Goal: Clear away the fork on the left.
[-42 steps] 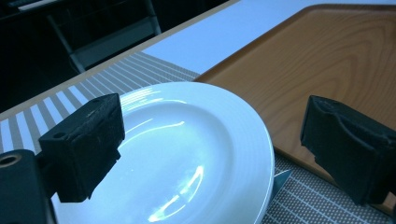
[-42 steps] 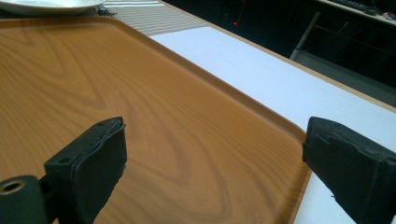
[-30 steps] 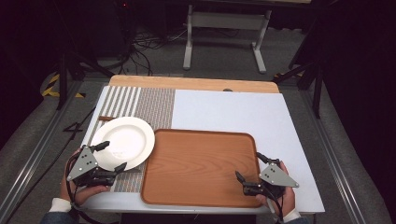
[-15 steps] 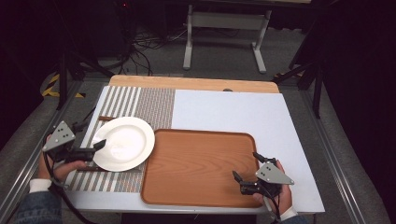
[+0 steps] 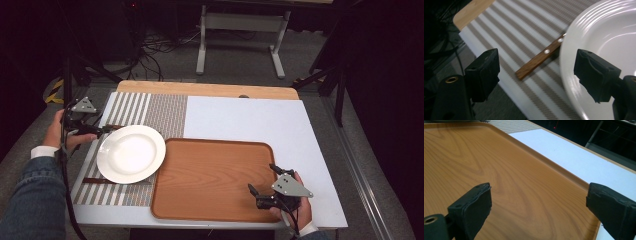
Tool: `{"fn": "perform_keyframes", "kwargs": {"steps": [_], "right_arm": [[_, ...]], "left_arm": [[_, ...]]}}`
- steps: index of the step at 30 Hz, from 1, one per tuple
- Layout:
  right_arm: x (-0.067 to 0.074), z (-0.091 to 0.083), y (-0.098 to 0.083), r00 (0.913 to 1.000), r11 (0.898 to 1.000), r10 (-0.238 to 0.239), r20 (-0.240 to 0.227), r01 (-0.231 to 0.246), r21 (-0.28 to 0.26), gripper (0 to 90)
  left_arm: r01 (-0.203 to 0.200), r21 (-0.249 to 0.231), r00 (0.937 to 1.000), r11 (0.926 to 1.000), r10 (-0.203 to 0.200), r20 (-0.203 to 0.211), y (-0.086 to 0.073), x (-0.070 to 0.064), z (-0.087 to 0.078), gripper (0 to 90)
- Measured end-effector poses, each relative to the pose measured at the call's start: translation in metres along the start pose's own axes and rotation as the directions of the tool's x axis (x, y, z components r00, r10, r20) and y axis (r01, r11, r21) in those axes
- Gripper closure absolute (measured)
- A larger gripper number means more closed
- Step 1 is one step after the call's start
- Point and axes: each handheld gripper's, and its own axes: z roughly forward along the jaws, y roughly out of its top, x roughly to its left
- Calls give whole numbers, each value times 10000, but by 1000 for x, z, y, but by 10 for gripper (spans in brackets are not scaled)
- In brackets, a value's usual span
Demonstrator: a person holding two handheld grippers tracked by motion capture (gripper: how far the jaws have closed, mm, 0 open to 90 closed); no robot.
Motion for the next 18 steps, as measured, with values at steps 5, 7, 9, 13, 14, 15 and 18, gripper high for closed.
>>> {"fn": "perform_keyframes", "kwargs": {"steps": [5,7,9,13,14,15,18], "right_arm": [[1,1,0,10000,9999,-28,-44,29,113,71],[0,2,0,10000,9999,-35,-41,36,150,71],[1,2,0,10000,9998,-44,-43,44,196,71],[0,3,0,9999,9997,-85,76,84,234,72],[0,3,0,9999,9996,-79,71,78,258,72],[0,3,0,10000,9996,-53,59,52,275,72],[1,4,0,9999,9995,-66,86,63,309,72]], "left_arm": [[-363,1440,9978,9889,279,602,8,13,26,250],[-524,2014,9966,9781,383,734,10,19,36,271],[-601,2321,9959,9708,427,793,10,22,43,278],[-661,2568,9935,9642,397,1066,12,24,51,293],[-886,2790,9910,9562,565,1211,13,24,55,300],[-1009,2963,9903,9498,675,1211,14,23,57,313],[-1255,3261,9839,9370,754,1621,15,21,64,364]]}}
